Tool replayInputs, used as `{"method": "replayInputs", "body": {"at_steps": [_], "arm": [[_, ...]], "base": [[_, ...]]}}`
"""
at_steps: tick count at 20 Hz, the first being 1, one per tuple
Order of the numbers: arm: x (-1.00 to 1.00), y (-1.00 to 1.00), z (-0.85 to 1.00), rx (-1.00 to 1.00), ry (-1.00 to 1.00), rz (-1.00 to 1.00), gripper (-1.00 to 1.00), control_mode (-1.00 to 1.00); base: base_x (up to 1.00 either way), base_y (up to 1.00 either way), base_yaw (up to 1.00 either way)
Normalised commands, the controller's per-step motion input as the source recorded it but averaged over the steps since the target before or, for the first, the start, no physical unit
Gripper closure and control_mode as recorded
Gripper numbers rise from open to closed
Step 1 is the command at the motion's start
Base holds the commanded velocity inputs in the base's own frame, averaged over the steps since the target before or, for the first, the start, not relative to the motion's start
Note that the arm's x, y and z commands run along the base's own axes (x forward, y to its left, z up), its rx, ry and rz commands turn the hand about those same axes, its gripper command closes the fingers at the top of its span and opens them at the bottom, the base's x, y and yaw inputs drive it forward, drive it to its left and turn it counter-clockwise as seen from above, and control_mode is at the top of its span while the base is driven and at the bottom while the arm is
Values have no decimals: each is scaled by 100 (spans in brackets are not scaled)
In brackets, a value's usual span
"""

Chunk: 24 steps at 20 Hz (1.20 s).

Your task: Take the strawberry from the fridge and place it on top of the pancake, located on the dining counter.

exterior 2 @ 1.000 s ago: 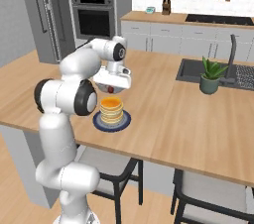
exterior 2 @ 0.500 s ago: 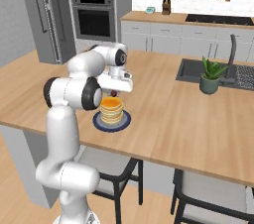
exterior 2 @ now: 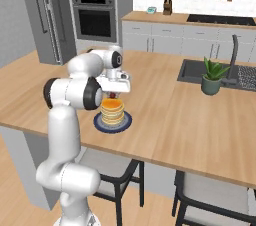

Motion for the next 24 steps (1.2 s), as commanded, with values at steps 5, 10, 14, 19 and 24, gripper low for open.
{"method": "replayInputs", "body": {"at_steps": [5, 10, 14, 19, 24], "arm": [[0, 11, -10, -6, -4, 0, 100, -100], [0, -7, -17, -1, -6, 0, 100, -100], [0, -8, -8, 0, -10, 0, 100, -100], [-20, 0, 3, -4, -28, 0, 100, -100], [-31, 0, -1, -2, -22, 0, 100, -100]], "base": [[0, 0, 0], [0, 0, 0], [0, 0, 0], [0, 0, 0], [0, 0, 0]]}}
